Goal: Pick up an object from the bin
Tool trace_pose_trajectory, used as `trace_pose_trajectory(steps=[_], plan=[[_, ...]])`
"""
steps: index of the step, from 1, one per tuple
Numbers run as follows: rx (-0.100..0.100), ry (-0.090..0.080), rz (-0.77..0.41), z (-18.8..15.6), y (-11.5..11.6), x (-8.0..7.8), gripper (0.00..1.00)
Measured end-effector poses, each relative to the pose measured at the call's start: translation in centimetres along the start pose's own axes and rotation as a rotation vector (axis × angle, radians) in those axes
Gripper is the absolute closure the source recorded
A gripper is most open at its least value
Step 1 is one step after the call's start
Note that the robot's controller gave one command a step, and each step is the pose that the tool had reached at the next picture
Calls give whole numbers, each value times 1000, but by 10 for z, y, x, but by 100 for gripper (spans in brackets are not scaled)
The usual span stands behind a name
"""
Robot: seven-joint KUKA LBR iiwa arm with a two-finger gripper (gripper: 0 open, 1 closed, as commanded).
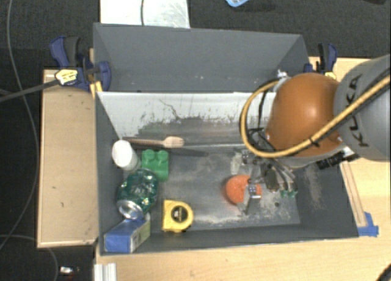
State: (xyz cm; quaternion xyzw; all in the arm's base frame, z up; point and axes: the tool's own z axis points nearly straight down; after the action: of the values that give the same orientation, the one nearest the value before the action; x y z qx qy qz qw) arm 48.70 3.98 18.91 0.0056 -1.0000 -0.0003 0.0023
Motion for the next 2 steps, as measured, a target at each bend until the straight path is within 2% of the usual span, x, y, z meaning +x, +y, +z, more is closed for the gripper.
trace_pose_trajectory(steps=[1,2], plan=[[0,-7,1,-3,0,-2,0],[0,-7,-74,11,-32,-2,0]])
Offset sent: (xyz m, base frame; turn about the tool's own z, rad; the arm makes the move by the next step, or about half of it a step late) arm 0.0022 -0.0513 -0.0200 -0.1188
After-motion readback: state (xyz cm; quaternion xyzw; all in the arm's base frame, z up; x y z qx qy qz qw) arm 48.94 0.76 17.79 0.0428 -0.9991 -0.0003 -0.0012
